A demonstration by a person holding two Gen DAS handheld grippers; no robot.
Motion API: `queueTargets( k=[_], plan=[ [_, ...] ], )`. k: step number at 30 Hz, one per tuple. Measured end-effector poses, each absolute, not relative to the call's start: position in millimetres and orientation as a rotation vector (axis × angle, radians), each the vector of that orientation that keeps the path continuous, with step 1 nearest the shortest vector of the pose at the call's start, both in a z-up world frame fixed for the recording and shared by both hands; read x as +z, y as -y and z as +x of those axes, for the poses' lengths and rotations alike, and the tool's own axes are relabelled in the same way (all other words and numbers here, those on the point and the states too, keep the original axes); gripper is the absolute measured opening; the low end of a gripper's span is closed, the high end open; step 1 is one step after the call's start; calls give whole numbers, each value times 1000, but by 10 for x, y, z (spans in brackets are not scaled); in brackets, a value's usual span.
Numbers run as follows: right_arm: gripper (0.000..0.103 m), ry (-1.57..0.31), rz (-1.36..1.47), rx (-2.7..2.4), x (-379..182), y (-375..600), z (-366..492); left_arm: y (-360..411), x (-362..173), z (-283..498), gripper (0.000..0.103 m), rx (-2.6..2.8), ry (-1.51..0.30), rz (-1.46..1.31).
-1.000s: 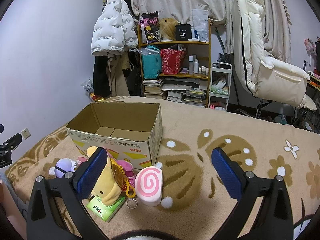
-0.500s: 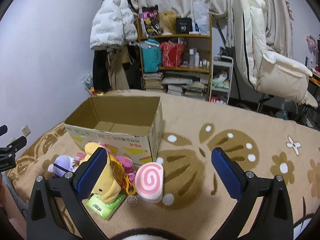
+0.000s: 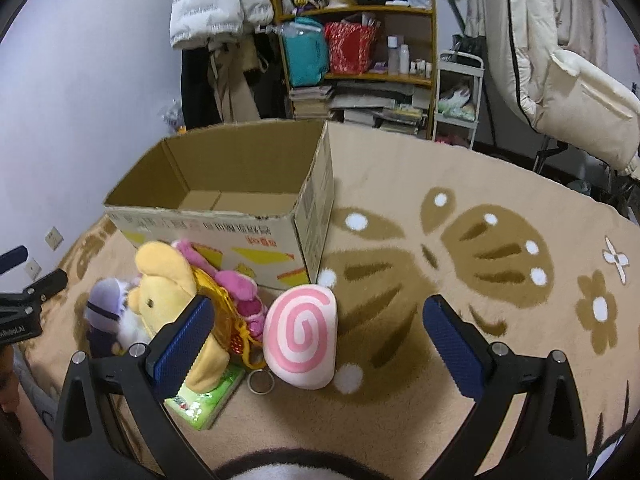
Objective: Organize soft objects
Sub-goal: 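Grasp the purple-haired doll with the left gripper while the right grasps the swirl cushion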
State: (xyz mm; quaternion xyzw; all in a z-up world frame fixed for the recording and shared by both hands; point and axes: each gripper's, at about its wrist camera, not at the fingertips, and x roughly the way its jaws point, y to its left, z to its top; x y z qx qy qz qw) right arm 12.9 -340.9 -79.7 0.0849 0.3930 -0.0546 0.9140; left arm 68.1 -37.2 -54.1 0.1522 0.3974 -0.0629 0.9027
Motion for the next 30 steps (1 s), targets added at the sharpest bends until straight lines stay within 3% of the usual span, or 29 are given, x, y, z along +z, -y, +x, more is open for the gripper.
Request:
queueTargets(
  k=[30],
  plan=[
    [103, -967, 187, -138, -1355, 3539, 537, 470, -1251, 970, 103, -202, -1146, 302]
  ],
)
